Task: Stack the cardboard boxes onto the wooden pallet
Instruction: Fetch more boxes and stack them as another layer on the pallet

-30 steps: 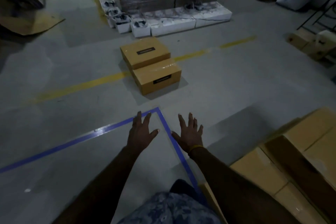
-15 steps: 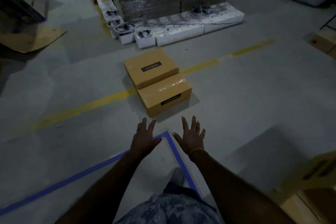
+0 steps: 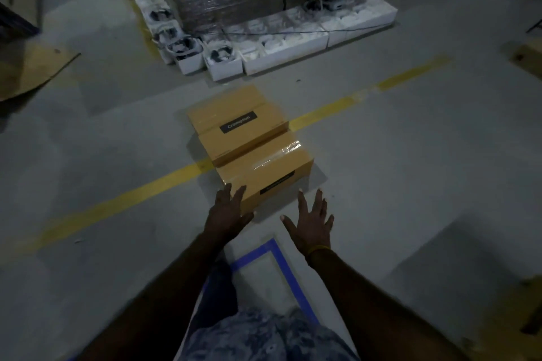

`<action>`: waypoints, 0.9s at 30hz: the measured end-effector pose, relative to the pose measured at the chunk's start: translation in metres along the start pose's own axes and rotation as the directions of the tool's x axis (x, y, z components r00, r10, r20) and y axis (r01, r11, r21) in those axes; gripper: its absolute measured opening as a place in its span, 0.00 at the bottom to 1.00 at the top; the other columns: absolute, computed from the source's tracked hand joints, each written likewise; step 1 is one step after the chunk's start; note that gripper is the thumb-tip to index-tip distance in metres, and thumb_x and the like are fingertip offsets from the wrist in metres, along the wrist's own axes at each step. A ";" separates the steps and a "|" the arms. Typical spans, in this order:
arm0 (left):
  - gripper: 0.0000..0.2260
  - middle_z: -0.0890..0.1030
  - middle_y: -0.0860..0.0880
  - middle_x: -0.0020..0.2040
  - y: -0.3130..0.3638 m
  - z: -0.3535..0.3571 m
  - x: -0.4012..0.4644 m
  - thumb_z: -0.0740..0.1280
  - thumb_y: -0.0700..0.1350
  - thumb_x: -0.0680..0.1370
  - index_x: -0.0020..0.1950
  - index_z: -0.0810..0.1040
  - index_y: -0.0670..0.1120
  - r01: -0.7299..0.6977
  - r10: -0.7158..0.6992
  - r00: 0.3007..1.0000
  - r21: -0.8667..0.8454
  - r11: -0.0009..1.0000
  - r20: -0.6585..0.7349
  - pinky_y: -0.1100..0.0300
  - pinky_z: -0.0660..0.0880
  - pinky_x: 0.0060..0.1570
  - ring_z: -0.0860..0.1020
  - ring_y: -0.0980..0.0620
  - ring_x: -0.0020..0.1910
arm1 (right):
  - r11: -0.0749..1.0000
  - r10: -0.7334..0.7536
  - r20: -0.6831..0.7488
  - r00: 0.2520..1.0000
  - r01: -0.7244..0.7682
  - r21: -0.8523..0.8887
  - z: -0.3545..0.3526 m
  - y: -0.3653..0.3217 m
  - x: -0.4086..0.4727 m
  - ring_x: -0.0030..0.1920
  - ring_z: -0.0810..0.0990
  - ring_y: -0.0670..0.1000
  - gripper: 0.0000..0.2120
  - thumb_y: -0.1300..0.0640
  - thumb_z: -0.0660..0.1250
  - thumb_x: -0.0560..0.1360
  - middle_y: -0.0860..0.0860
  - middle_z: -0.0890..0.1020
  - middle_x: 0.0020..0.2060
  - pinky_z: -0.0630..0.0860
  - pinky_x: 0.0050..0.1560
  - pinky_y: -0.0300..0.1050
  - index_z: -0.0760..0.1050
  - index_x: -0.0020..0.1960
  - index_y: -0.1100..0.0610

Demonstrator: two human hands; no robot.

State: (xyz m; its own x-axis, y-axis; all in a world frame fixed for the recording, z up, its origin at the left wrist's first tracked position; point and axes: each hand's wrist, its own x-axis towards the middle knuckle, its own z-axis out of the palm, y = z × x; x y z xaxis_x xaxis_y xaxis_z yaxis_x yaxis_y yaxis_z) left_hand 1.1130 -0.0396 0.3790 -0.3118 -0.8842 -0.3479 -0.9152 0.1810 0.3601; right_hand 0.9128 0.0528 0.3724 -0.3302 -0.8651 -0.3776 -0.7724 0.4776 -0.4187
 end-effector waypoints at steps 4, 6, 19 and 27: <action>0.36 0.49 0.43 0.82 -0.024 -0.014 0.088 0.65 0.61 0.79 0.81 0.51 0.54 -0.084 0.082 0.994 0.025 0.996 0.078 0.41 0.62 0.73 0.49 0.39 0.80 | 0.998 0.067 -0.021 0.998 -0.066 0.021 0.010 -0.024 0.062 0.79 0.38 0.62 0.40 0.33 0.55 0.79 0.56 0.32 0.78 0.44 0.75 0.69 0.39 0.81 0.44; 0.36 0.47 0.43 0.82 -0.035 -0.019 0.138 0.64 0.61 0.79 0.82 0.50 0.54 -0.130 0.126 0.983 0.022 0.991 0.135 0.40 0.61 0.73 0.48 0.39 0.80 | 0.990 0.136 -0.025 0.990 -0.135 0.037 0.018 -0.038 0.098 0.79 0.38 0.62 0.39 0.33 0.55 0.79 0.56 0.32 0.78 0.44 0.75 0.69 0.39 0.81 0.44; 0.31 0.52 0.44 0.81 -0.123 0.063 0.452 0.59 0.63 0.80 0.80 0.57 0.53 -0.427 0.404 0.881 0.045 0.903 0.244 0.41 0.63 0.70 0.50 0.41 0.80 | 0.810 0.557 -0.093 0.825 -0.516 0.279 0.184 -0.105 0.363 0.79 0.40 0.61 0.39 0.30 0.52 0.78 0.52 0.31 0.78 0.52 0.73 0.72 0.39 0.81 0.42; 0.34 0.48 0.44 0.82 -0.194 0.208 0.573 0.60 0.65 0.79 0.81 0.53 0.55 -0.474 0.391 0.823 0.120 0.872 0.411 0.40 0.60 0.72 0.48 0.41 0.80 | 0.790 0.572 -0.052 0.819 -0.532 0.306 0.327 -0.051 0.487 0.79 0.37 0.61 0.37 0.34 0.53 0.80 0.55 0.33 0.79 0.51 0.75 0.69 0.42 0.81 0.45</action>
State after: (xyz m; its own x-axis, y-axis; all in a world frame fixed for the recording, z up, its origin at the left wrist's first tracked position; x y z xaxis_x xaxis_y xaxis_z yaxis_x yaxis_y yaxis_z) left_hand 1.0591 -0.4923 -0.0701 -0.7196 -0.4800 -0.5018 -0.6811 0.6289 0.3751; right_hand 0.9685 -0.3421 -0.0600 -0.7404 -0.4432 -0.5053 -0.2684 0.8842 -0.3823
